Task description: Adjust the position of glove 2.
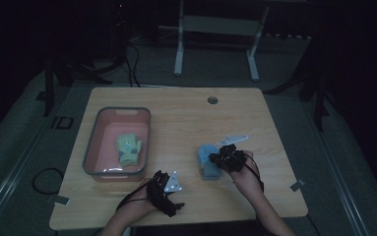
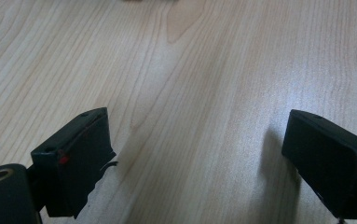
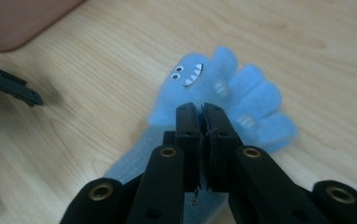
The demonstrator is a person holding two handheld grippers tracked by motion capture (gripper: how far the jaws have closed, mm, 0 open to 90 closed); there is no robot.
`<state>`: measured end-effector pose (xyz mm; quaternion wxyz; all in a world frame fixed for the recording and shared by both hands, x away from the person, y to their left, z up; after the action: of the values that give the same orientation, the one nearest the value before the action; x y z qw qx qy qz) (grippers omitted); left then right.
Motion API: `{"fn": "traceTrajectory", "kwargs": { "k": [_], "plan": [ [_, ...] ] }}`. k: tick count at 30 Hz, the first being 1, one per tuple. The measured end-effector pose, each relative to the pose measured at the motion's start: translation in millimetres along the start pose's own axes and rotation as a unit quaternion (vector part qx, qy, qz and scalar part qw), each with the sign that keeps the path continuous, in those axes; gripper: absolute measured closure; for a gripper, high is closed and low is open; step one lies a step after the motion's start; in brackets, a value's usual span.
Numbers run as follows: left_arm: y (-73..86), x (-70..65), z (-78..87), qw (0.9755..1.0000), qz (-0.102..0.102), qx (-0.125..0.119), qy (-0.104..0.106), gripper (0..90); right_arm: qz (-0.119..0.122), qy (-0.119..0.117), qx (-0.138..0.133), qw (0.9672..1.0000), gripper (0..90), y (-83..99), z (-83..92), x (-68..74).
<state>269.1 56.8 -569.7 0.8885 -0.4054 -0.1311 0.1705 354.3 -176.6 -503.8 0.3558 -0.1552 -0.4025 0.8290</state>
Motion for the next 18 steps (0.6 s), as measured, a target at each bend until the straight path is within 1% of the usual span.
{"fn": "traceTrajectory", "kwargs": {
  "k": [6, 12, 14, 15, 17, 18],
  "plan": [
    [-0.2, -0.1, -0.2, 1.0, 0.003, 0.0, 0.002, 8.5, -0.014, -0.002, 0.019, 0.9997, 85.7, 10.3, -13.0, -2.2],
    [-0.5, -0.8, 0.4, 1.0, 0.005, -0.002, 0.003, 8.5, -0.01, -0.001, 0.038, 0.9992, 84.1, 20.7, -25.5, -1.5],
    [-1.2, -0.8, 1.0, 1.0, 0.004, -0.005, 0.001, 8.5, -0.011, -0.003, 0.038, 0.9992, 82.7, 22.8, -27.6, -1.7],
    [-1.9, -1.1, 1.2, 0.9999, 0.005, -0.011, -0.002, 8.5, -0.012, -0.005, 0.038, 0.9992, 81.6, 23.1, -27.6, -1.9],
    [-4.6, -0.3, 2.9, 0.9996, 0.008, -0.025, -0.012, 8.5, -0.013, -0.007, 0.034, 0.9993, 76.0, 21.9, -24.7, -2.3],
    [-6.5, 0.7, 3.9, 0.999, 0.012, -0.039, -0.021, 8.5, -0.012, -0.008, 0.03, 0.9995, 73.1, 20.6, -22.0, -2.7]
  ]
}}
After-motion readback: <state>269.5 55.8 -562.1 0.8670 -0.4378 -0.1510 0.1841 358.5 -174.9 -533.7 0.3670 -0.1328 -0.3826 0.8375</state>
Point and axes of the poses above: each handheld gripper's, and its own axes: z roughly backward along the jaws, y roughly out of its underside, x roughly to its left, the point moved 1 cm from there along -z, roughly forward along the jaws, and after that the axes turned 10 degrees about -x, right-handed, at the moved point
